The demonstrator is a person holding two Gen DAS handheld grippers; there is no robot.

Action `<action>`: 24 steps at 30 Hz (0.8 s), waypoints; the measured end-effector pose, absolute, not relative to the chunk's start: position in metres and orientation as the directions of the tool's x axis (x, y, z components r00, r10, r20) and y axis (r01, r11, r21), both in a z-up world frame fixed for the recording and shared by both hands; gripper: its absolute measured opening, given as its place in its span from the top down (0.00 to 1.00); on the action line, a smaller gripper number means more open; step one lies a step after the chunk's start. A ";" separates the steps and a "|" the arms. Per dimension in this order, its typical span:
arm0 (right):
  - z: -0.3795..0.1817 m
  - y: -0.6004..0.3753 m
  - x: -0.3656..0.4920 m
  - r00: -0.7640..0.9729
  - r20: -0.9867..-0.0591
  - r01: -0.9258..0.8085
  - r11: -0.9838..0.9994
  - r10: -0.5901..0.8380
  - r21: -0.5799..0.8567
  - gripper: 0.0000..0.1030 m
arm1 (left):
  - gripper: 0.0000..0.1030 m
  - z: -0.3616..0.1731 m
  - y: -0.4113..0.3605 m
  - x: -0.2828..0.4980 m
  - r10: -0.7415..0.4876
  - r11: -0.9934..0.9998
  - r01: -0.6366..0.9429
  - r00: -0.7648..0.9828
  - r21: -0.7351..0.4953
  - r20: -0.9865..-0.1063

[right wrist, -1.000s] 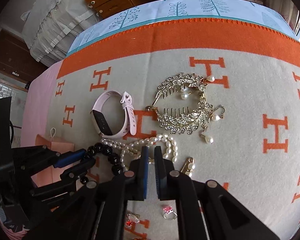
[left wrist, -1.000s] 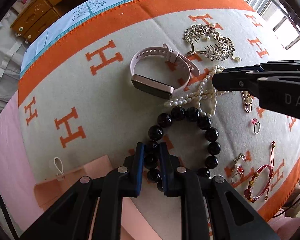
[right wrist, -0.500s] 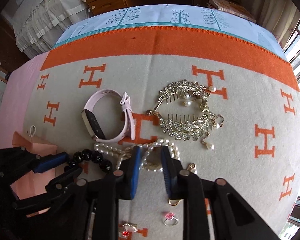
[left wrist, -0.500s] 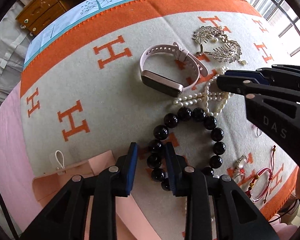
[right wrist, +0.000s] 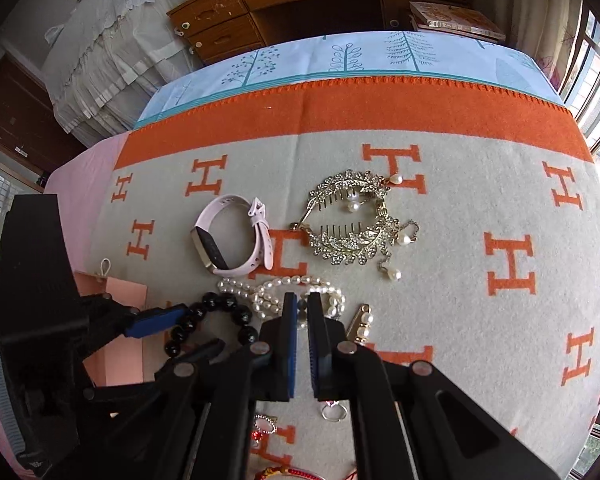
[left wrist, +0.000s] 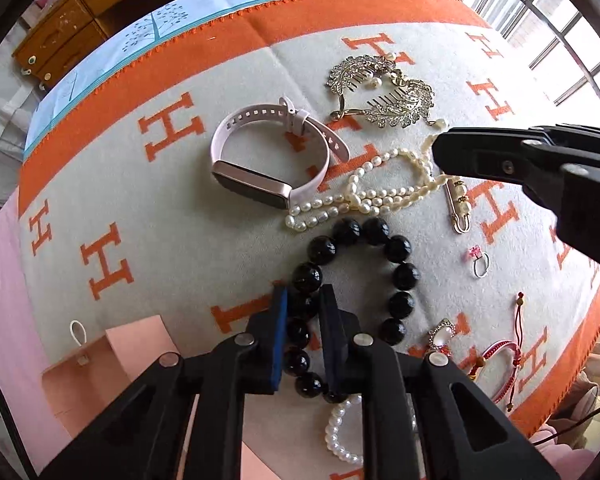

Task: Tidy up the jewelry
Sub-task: 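Carry the black bead bracelet into the pink box while the right gripper carries the pearl necklace there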

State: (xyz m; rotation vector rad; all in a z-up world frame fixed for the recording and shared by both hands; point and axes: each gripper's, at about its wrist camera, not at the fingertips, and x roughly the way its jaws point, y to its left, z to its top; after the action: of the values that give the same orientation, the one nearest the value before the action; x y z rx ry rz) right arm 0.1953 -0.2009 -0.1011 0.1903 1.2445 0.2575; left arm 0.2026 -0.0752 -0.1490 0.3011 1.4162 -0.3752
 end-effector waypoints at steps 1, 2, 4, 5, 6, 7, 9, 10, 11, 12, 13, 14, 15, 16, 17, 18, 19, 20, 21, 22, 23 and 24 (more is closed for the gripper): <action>-0.097 -0.202 0.194 0.305 -0.904 -0.090 0.954 0.298 0.284 0.95 | 0.88 -0.148 -0.075 0.203 -0.071 0.906 0.422 0.115 -0.016 -0.991; -0.093 -0.203 0.192 0.312 -0.900 -0.092 0.952 0.305 0.291 0.95 | 0.88 -0.147 -0.074 0.203 -0.063 0.909 0.417 0.120 -0.008 -0.991; -0.084 -0.204 0.189 0.328 -0.890 -0.096 0.948 0.318 0.303 0.95 | 0.88 -0.145 -0.073 0.204 -0.054 0.921 0.389 0.128 0.000 -0.990; -0.078 -0.204 0.186 0.337 -0.884 -0.100 0.946 0.324 0.308 0.95 | 0.88 -0.140 -0.070 0.204 -0.065 0.927 0.375 0.136 -0.010 -0.989; -0.072 -0.204 0.184 0.348 -0.877 -0.106 0.944 0.331 0.314 0.95 | 0.88 -0.133 -0.067 0.204 -0.075 0.933 0.360 0.150 -0.016 -0.986; -0.065 -0.204 0.180 0.359 -0.870 -0.113 0.941 0.337 0.318 0.95 | 0.88 -0.124 -0.061 0.202 -0.085 0.938 0.347 0.169 -0.022 -0.982; -0.048 -0.201 0.174 0.385 -0.855 -0.135 0.937 0.348 0.321 0.95 | 0.88 -0.100 -0.052 0.198 -0.111 0.947 0.320 0.210 -0.039 -0.971; -0.039 -0.199 0.170 0.401 -0.845 -0.148 0.936 0.353 0.320 0.95 | 0.88 -0.086 -0.048 0.197 -0.122 0.951 0.307 0.234 -0.045 -0.965; -0.029 -0.197 0.166 0.416 -0.835 -0.160 0.933 0.359 0.322 0.95 | 0.88 -0.073 -0.044 0.194 -0.129 0.955 0.293 0.261 -0.049 -0.957; -0.018 -0.195 0.162 0.432 -0.824 -0.172 0.931 0.366 0.323 0.95 | 0.88 -0.058 -0.038 0.192 -0.138 0.959 0.280 0.288 -0.054 -0.948; -0.008 -0.194 0.157 0.449 -0.812 -0.183 0.928 0.373 0.325 0.95 | 0.88 -0.044 -0.032 0.189 -0.144 0.962 0.267 0.314 -0.059 -0.939; 0.003 -0.192 0.153 0.465 -0.798 -0.196 0.924 0.383 0.329 0.95 | 0.88 -0.030 -0.029 0.184 -0.146 0.965 0.255 0.338 -0.059 -0.930; 0.014 -0.190 0.148 0.480 -0.784 -0.210 0.919 0.394 0.333 0.95 | 0.88 -0.018 -0.026 0.180 -0.144 0.969 0.241 0.366 -0.055 -0.919; 0.025 -0.188 0.144 0.497 -0.768 -0.224 0.915 0.403 0.335 0.95 | 0.88 -0.004 -0.018 0.175 -0.144 0.972 0.230 0.393 -0.055 -0.908; 0.036 -0.185 0.140 0.513 -0.753 -0.238 0.911 0.412 0.337 0.95 | 0.88 0.008 -0.010 0.171 -0.147 0.974 0.216 0.415 -0.060 -0.898; 0.046 -0.181 0.135 0.527 -0.737 -0.253 0.906 0.423 0.339 0.95 | 0.88 0.020 -0.002 0.163 -0.151 0.977 0.203 0.431 -0.067 -0.889; 0.055 -0.176 0.131 0.540 -0.722 -0.268 0.901 0.433 0.340 0.95 | 0.88 0.030 0.006 0.157 -0.156 0.978 0.192 0.447 -0.075 -0.881; 0.064 -0.172 0.126 0.551 -0.707 -0.283 0.896 0.443 0.341 0.95 | 0.88 0.038 0.014 0.151 -0.156 0.980 0.182 0.463 -0.078 -0.873; 0.073 -0.167 0.122 0.560 -0.691 -0.300 0.890 0.456 0.344 0.95 | 0.88 0.043 0.021 0.148 -0.153 0.982 0.171 0.474 -0.080 -0.867; 0.081 -0.162 0.118 0.569 -0.676 -0.315 0.883 0.469 0.347 0.95 | 0.88 0.047 0.027 0.144 -0.153 0.983 0.163 0.480 -0.084 -0.864; 0.089 -0.157 0.115 0.575 -0.662 -0.330 0.877 0.480 0.349 0.95 | 0.88 0.049 0.032 0.140 -0.152 0.984 0.155 0.485 -0.087 -0.861; 0.095 -0.151 0.112 0.581 -0.648 -0.344 0.871 0.492 0.351 0.95 | 0.88 0.050 0.040 0.134 -0.147 0.986 0.144 0.490 -0.086 -0.859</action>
State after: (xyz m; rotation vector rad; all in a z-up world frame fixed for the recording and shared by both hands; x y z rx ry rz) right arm 0.1118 -0.1514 0.0948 0.1954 0.8153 0.4919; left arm 0.1336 0.0396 0.0501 -0.0025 1.0441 -0.1766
